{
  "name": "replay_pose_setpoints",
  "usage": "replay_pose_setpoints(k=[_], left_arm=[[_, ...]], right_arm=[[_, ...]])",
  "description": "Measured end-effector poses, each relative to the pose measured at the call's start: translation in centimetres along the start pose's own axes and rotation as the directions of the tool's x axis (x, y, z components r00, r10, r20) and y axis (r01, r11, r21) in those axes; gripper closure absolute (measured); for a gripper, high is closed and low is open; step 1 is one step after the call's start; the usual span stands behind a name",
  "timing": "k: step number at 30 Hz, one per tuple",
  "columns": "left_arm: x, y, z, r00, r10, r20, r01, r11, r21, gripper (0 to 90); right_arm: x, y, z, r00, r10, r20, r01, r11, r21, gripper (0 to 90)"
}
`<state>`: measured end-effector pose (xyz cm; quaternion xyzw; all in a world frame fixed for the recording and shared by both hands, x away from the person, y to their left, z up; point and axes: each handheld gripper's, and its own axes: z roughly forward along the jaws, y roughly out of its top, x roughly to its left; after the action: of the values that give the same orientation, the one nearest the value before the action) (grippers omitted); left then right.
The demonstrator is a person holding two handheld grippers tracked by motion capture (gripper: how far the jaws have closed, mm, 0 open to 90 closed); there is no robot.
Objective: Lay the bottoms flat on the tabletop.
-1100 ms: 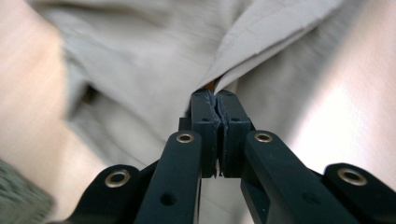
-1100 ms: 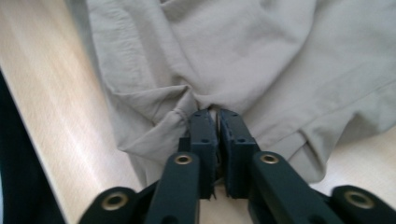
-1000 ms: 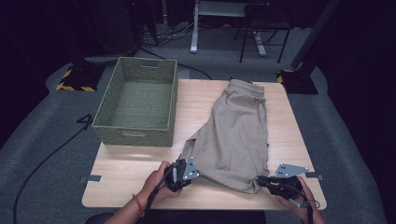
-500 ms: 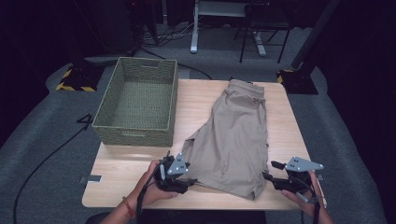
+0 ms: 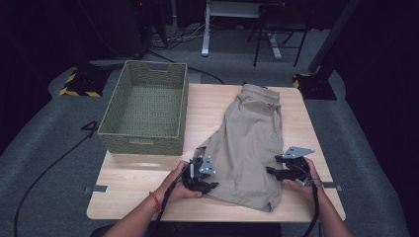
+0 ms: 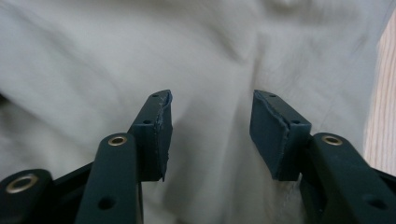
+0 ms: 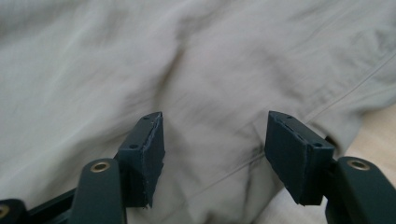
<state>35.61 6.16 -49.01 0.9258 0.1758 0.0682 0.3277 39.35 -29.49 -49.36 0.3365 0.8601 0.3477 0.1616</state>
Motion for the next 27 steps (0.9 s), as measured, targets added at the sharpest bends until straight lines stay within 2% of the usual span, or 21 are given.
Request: replay_pose_setpoints(k=[1,4,8,9,13,16,17,19,21,23,24,27], left_arm=[[-0.4,-0.3,0.0,0.9997,-0.006,0.023,0.007,0.9997,-0.025,51.7],[-1.3,-0.7,-0.3,0.9999,-0.013,0.01,0.014,0.9995,-0.029,53.2],[-3.1,-1.8,-0.8,0.9993,-0.033,0.017,0.034,0.9972,-0.066,54.5],[-3.7,-2.1,-1.1,0.9989,-0.03,0.035,0.032,0.9976,-0.062,55.5],[-6.3,-2.8,-1.9,0.9989,0.002,0.047,0.0,0.9993,-0.038,54.1],[-7.2,-3.0,-2.3,0.9977,0.008,0.067,-0.006,0.9997,-0.025,49.8],[-7.2,-2.9,-2.6,0.9978,0.024,0.062,-0.023,0.9996,-0.018,46.3],[-6.8,-2.6,-3.2,0.9993,0.014,0.036,-0.013,0.9994,-0.031,41.4],[-6.0,-2.0,-4.0,1.0,0.007,-0.005,-0.007,0.9978,-0.066,37.7],[-4.7,-1.2,-4.5,0.9987,0.006,-0.05,-0.01,0.9962,-0.086,35.7],[-4.1,-0.9,-4.6,0.9978,0.013,-0.065,-0.018,0.996,-0.088,34.2],[-2.5,-0.1,-3.9,0.9972,0.012,-0.074,-0.018,0.9961,-0.086,35.2]], right_arm=[[0.1,-0.2,0.0,1.0,-0.001,-0.005,0.002,1.0,0.005,37.4],[0.5,-0.8,-0.5,0.9998,0.012,-0.015,-0.012,1.0,-0.009,38.0],[1.3,-1.5,-1.1,0.9995,0.002,-0.032,-0.003,1.0,-0.013,38.0],[1.5,-1.6,-1.3,0.9994,-0.002,-0.034,0.002,1.0,-0.008,38.0],[2.4,-2.1,-2.2,0.9982,-0.022,-0.056,0.023,1.0,0.019,38.0],[2.9,-2.4,-2.8,0.9963,-0.042,-0.075,0.045,0.998,0.039,37.9],[3.0,-2.4,-2.9,0.9961,-0.051,-0.072,0.054,0.998,0.042,37.5],[2.9,-2.1,-3.2,0.9969,-0.064,-0.045,0.066,0.997,0.036,37.4],[2.3,-1.5,-3.6,0.9986,-0.042,-0.033,0.042,0.999,0.003,37.9],[1.7,-0.8,-3.9,0.9997,-0.025,0.005,0.025,0.999,-0.024,37.9],[0.9,0.0,-4.1,0.9994,-0.017,0.031,0.019,0.998,-0.055,38.1],[-0.9,1.8,-4.0,0.9941,0.014,0.107,-0.003,0.995,-0.103,41.4]])
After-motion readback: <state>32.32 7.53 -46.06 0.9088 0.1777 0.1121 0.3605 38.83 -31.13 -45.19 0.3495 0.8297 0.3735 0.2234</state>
